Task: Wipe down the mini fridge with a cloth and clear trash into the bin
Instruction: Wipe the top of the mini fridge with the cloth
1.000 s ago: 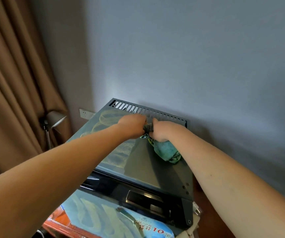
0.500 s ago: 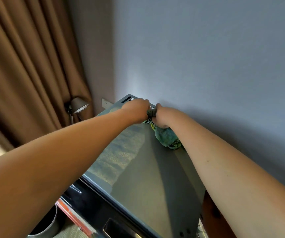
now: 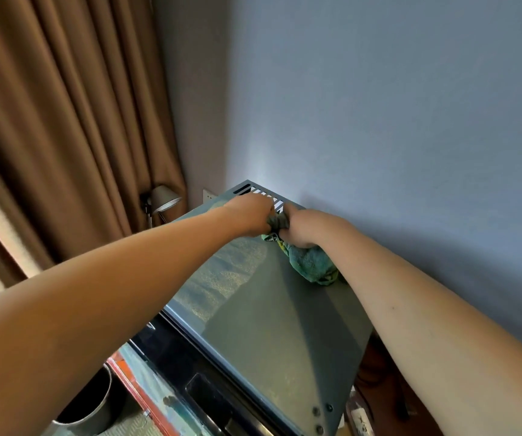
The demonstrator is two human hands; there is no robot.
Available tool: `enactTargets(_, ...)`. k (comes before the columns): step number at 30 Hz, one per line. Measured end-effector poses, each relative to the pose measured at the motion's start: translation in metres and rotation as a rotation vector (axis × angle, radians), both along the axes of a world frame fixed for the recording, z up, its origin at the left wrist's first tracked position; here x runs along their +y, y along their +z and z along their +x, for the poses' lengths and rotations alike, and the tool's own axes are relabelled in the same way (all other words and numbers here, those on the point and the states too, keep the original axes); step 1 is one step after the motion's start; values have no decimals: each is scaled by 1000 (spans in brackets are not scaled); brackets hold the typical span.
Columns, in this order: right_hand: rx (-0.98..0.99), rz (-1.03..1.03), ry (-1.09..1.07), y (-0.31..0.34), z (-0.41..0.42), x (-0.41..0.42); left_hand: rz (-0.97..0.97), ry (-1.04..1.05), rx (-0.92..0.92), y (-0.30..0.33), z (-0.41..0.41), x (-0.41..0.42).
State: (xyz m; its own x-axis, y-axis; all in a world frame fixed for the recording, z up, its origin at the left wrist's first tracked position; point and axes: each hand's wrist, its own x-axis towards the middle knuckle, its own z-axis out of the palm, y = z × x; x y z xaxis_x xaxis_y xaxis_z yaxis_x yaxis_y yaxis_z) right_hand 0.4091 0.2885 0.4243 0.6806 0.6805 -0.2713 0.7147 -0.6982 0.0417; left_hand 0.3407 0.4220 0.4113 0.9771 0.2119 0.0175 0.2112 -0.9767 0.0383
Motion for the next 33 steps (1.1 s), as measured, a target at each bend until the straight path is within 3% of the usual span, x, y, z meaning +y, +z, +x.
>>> enactTargets(5, 9, -137, 21, 5, -7, 14, 2, -50, 52, 0, -5, 7)
enactTargets(14, -42, -160, -26, 0, 8, 44, -56, -34, 34, -2, 18, 36)
enactTargets(22, -18, -94, -105, -6, 39, 80, -154, 35, -19, -7, 47, 65)
enactTargets(28, -117, 113, -45, -16, 35, 58, -245, 61, -61, -8, 43, 66)
enactTargets(33, -118, 103, -12, -14, 16, 46, -286, 55, -64, -7, 22, 59)
